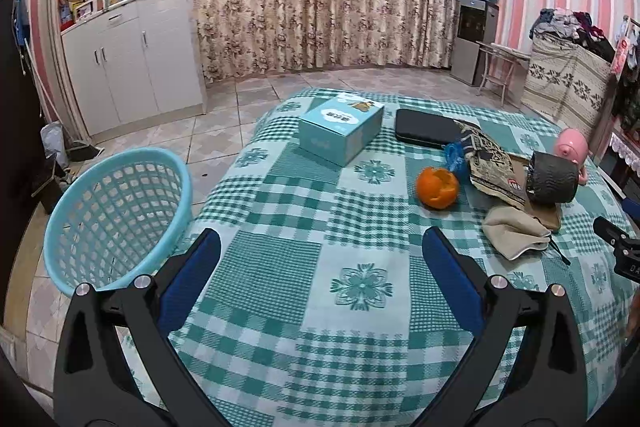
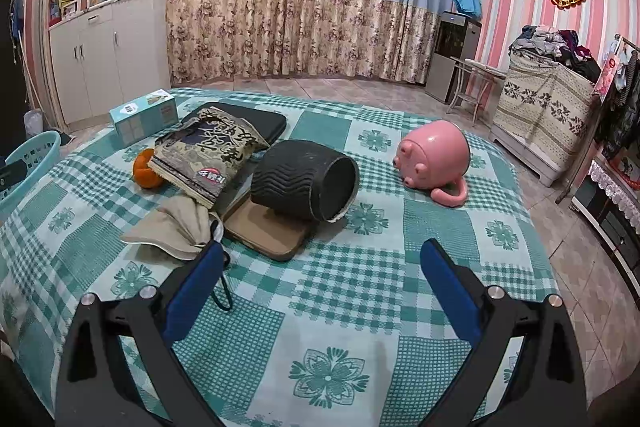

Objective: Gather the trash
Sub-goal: 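Move both open tools back over the tablecloth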

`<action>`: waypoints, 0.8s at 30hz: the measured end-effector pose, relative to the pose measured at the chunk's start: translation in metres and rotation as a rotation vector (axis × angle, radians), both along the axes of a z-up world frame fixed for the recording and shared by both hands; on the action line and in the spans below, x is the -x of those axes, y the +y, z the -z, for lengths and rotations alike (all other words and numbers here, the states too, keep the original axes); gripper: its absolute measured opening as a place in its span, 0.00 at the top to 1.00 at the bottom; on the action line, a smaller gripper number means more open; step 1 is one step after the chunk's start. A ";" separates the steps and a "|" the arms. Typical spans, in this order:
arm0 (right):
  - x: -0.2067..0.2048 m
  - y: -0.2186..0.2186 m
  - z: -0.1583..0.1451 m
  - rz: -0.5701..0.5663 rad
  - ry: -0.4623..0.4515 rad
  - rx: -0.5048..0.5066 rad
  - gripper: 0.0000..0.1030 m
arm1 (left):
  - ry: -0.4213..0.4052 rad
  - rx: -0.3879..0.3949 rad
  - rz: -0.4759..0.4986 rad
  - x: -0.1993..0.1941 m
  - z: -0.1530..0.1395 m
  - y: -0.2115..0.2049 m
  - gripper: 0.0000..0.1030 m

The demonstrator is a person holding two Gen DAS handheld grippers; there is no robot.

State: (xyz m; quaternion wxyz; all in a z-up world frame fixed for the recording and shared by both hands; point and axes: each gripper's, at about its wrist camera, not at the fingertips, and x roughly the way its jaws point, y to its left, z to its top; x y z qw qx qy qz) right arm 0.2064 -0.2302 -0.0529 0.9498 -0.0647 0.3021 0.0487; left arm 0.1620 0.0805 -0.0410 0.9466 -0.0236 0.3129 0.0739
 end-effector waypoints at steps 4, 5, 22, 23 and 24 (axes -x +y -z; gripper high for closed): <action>0.000 -0.005 0.003 0.008 0.005 -0.002 0.06 | 0.014 0.011 0.032 -0.004 0.002 -0.008 0.05; 0.000 -0.006 0.004 0.008 0.006 -0.001 0.06 | 0.017 0.012 0.035 -0.005 0.003 -0.010 0.05; -0.001 -0.019 0.009 0.047 0.016 0.022 0.06 | 0.065 0.035 0.002 -0.030 0.023 -0.010 0.05; 0.000 -0.017 0.008 0.044 0.013 0.021 0.06 | 0.073 0.038 0.008 -0.032 0.026 -0.010 0.05; 0.000 -0.014 0.008 0.040 0.010 0.030 0.06 | 0.078 0.044 0.013 -0.035 0.029 -0.011 0.05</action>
